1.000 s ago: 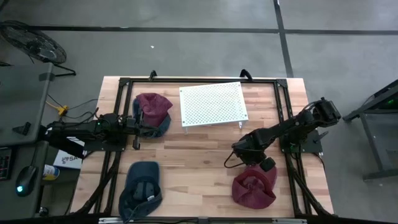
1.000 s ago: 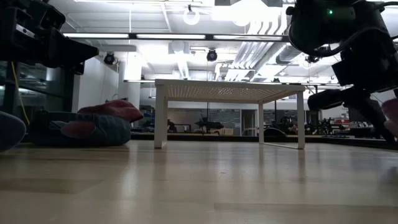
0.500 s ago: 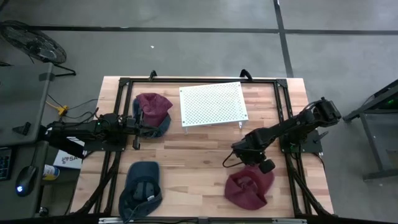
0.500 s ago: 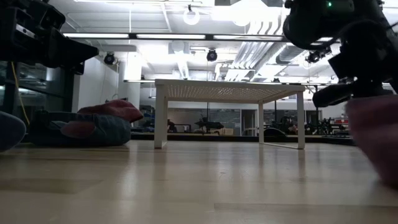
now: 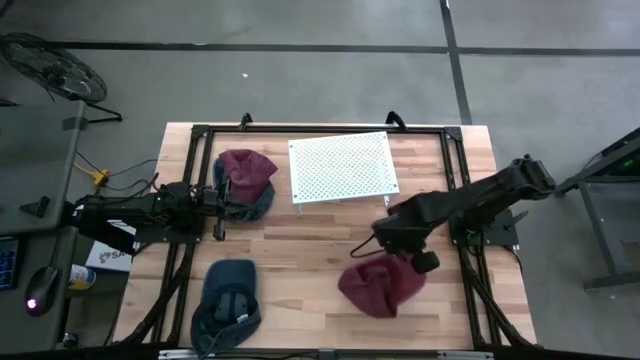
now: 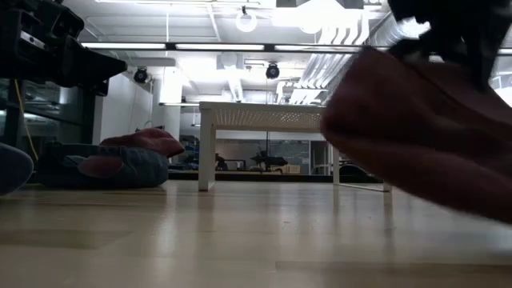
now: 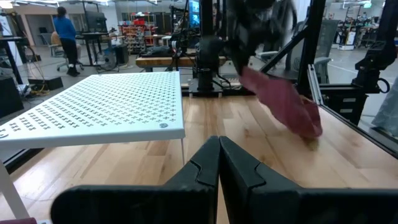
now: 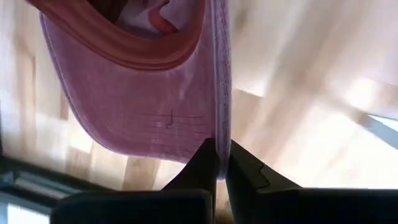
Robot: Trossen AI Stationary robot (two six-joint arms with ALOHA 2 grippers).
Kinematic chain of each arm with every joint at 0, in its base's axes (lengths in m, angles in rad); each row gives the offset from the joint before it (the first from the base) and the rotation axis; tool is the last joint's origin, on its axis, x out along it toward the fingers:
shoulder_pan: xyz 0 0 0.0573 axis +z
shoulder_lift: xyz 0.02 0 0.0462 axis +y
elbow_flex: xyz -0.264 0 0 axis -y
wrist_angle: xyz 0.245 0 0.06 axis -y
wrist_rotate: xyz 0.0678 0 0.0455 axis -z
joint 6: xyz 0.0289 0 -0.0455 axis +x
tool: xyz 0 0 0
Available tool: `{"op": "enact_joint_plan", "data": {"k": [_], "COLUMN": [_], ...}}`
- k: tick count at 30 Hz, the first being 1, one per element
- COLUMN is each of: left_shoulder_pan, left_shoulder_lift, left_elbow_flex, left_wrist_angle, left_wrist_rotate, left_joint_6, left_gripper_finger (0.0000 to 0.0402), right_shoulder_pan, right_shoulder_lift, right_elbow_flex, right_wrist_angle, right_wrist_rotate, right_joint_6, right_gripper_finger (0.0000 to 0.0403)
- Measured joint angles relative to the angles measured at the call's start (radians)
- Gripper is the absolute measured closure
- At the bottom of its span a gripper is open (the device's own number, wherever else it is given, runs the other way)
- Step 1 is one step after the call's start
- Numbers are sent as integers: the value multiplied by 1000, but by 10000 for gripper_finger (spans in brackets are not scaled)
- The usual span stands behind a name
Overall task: Pick & Place hat
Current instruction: Put the bottom red cap on the shelf
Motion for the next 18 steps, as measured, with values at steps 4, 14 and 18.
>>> {"op": "enact_joint_plan", "data": {"k": [4,14,18], "left_shoulder_pan": [0,0,0], "left_shoulder_lift": [0,0,0], "left_elbow_flex": [0,0,0], "left_wrist_angle": [0,0,0], "left_wrist_rotate": [0,0,0], "left_joint_6": [0,0,0], "left_gripper_finger": [394,394,394], "right_shoulder_pan": [30,142,142], "right_shoulder_lift": [-59,-130,-126], "right_elbow_flex": [80,196,179], "right_wrist_angle": [-68,-205,-218], "right_wrist_rotate": [113,558,733], "right_joint_6": [149,568,675], "right_gripper_finger": [395,395,395]}}
